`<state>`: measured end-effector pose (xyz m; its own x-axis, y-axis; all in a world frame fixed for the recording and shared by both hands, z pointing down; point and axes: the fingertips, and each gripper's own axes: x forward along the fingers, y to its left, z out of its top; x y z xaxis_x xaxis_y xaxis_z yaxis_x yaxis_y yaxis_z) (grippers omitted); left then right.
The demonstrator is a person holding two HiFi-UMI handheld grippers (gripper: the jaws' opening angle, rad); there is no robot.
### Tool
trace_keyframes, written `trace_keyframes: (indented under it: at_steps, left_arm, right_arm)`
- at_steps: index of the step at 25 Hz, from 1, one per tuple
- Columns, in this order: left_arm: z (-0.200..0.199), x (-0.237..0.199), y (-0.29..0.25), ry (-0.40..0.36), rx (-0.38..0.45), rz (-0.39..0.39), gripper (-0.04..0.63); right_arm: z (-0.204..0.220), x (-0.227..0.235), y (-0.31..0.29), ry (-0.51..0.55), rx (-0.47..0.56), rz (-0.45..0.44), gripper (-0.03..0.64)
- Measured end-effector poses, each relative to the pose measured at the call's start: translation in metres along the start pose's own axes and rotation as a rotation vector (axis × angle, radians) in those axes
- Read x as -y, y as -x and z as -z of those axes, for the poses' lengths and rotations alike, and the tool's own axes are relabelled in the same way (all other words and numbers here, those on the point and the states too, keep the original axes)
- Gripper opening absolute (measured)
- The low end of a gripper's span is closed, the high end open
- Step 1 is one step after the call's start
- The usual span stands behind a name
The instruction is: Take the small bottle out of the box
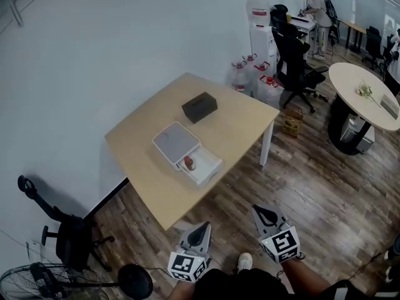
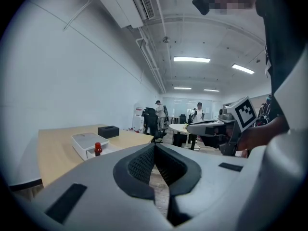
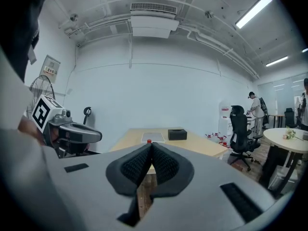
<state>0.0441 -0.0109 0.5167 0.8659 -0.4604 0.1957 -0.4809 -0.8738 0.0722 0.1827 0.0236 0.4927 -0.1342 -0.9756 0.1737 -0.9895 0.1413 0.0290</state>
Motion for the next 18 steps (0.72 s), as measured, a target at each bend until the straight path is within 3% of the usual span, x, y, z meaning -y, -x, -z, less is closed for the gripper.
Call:
trace_keyframes:
  at_steps: [9, 18]
  left_arm:
    - [-0.006, -0.043, -0.008, 0.018, -0.004, -0.092, 0.012]
    - [0.001, -0.129, -0.024, 0.069, -0.007, -0.172, 0.012]
  right_arm:
    - [-0.005, -0.001, -0.053, 0.029, -0.027, -0.085, 0.014]
    - [-0.017, -0.007, -0.144, 0.049, -0.034, -0.145, 0.014]
